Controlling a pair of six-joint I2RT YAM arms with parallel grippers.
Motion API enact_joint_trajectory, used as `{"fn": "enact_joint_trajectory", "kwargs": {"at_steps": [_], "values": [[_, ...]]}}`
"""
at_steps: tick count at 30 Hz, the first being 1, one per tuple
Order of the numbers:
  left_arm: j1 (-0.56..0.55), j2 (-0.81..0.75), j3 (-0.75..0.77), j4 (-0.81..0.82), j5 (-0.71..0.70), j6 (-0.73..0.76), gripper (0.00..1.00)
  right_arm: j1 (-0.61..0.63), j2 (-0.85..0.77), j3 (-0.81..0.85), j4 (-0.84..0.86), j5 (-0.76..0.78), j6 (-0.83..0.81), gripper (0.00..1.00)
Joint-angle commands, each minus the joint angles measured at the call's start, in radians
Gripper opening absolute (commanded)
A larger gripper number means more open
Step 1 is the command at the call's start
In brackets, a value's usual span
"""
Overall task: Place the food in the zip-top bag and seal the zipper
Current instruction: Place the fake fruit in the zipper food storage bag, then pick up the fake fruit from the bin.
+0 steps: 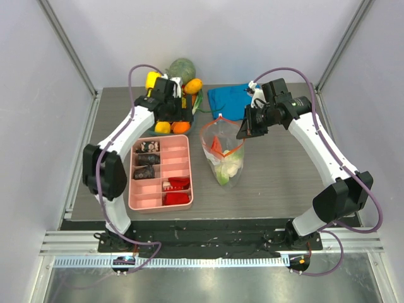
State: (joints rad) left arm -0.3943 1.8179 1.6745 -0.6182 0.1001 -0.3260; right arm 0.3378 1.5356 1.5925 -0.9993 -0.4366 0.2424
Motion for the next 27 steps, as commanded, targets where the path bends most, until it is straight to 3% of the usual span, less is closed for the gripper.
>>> {"fn": "enact_joint_trajectory", "kwargs": {"at_steps": [1, 13, 21, 27], "values": [[0.006, 0.061, 0.045, -0.023, -0.079, -0.082, 0.90, 0.004, -0.042, 0.004, 0.021, 0.013, -0.008, 0.01], [0.006, 0.257, 0.131, -0.025, -0.192, -0.231, 0.89, 0.003, -0.035, 0.006, 0.024, 0.015, -0.003, 0.01], [0.006, 0.311, 0.145, -0.009, -0.215, -0.237, 0.89, 0.003, -0.035, -0.002, 0.024, 0.012, -0.005, 0.01], [0.005, 0.346, 0.151, -0.012, -0.257, -0.234, 0.82, 0.003, -0.031, 0.003, 0.027, 0.009, -0.002, 0.01]]}}
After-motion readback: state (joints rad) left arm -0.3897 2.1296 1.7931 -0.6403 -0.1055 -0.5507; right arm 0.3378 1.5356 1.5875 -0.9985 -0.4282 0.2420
